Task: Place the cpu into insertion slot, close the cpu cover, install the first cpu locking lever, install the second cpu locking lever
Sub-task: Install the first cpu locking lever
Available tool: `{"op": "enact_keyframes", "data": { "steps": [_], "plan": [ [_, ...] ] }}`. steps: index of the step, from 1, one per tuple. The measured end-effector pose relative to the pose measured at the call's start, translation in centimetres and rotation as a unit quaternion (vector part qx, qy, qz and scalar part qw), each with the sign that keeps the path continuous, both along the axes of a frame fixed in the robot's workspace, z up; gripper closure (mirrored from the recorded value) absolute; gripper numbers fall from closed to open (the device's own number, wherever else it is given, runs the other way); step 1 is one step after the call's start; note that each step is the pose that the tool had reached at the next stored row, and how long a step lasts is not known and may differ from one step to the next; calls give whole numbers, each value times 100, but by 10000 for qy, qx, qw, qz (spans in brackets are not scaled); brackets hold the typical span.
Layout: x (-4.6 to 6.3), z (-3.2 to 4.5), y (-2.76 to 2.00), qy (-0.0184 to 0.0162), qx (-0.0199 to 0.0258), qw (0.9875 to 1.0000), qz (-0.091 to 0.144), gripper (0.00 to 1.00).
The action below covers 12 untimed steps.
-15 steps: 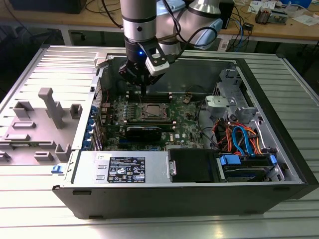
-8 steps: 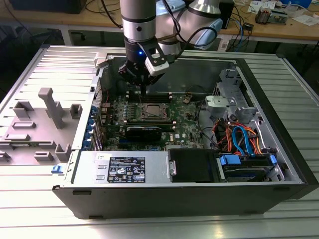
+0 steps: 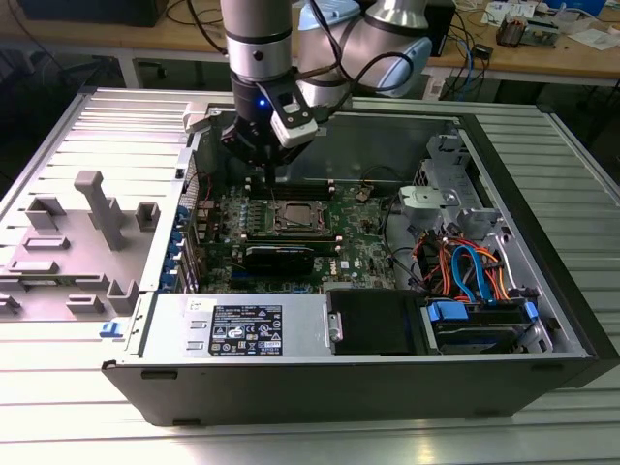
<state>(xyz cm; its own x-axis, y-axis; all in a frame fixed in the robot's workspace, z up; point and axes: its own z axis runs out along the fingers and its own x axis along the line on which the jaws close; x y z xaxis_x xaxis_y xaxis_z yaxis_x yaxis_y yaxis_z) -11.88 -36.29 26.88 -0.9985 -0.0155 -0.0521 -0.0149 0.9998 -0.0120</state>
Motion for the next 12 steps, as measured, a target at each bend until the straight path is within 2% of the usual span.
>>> {"op": "enact_keyframes", "data": {
  "steps": [5, 6, 8, 9, 12],
  "plan": [
    [-105, 0, 5, 0, 0, 10000, 0, 89],
    [-123, 0, 27, 0, -1, 10000, 0, 89],
    [-143, -13, 139, 0, -2, 10000, 0, 89],
    [-143, -21, 163, 0, -2, 10000, 1, 89],
    [-144, -29, 187, 0, -2, 10000, 2, 89]
  ]
}}
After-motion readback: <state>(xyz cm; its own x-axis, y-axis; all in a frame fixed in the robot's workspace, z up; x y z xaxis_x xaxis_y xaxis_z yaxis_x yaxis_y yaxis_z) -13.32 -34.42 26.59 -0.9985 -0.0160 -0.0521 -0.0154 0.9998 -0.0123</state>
